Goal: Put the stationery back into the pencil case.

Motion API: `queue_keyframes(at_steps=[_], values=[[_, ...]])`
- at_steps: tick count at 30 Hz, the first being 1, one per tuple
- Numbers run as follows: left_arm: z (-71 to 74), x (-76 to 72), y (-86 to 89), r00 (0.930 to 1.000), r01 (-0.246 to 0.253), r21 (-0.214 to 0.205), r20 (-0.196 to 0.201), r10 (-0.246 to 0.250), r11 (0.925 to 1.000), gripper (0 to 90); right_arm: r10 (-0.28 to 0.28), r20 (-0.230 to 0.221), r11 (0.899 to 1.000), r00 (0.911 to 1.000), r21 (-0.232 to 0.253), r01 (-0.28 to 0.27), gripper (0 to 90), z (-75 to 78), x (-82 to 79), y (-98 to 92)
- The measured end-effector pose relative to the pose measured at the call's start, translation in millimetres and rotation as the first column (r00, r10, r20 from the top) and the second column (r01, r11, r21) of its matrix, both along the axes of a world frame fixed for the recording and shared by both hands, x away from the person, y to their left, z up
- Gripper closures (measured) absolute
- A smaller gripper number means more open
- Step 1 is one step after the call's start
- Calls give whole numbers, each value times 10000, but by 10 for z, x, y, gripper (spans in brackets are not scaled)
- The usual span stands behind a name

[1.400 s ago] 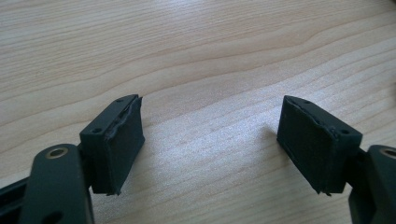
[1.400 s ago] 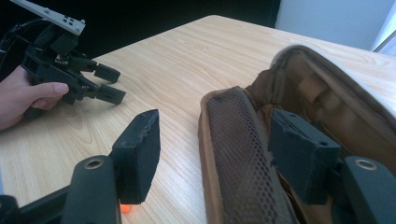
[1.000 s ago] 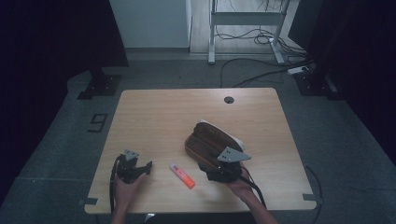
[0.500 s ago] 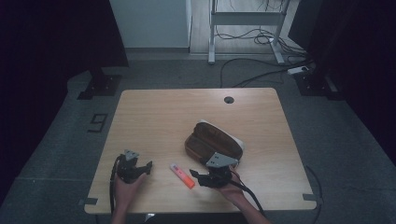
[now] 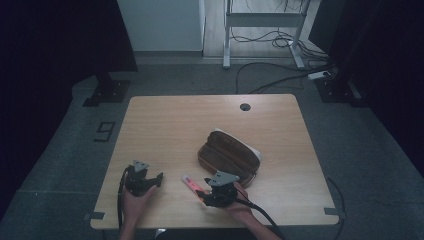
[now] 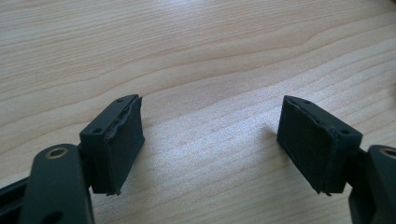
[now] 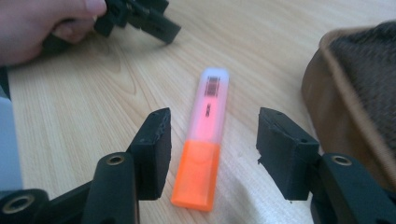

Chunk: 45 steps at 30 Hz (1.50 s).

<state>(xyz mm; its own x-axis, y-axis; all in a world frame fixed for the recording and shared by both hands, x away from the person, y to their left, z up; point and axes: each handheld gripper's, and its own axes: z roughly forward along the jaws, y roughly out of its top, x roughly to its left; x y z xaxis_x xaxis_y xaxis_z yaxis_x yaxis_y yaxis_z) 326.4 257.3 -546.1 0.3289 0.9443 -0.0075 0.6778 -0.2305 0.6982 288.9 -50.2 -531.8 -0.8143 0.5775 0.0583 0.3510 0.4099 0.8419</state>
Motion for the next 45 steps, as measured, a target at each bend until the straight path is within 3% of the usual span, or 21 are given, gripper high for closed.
queue_keyframes(at_steps=[17,23,31,40,45], values=[[0,0,0,10000,11,10,0,-11,10000,225,149,-339,9952,9993,-959,-181,514,-175,-2,143],[1,0,0,10000,17,8,-6,-17,10000,225,178,-225,9917,9996,-1268,-205,556,-199,-11,166],[0,0,0,10000,15,4,-4,-15,10000,225,58,-274,9927,9996,-1204,-91,641,-200,7,152],[0,1,0,10000,17,4,-4,-17,10000,225,-172,-572,9936,9982,-1128,106,654,-186,54,109],[0,1,0,10000,18,7,-4,-18,10000,225,-155,-750,9966,9971,-825,93,655,-162,67,67]])
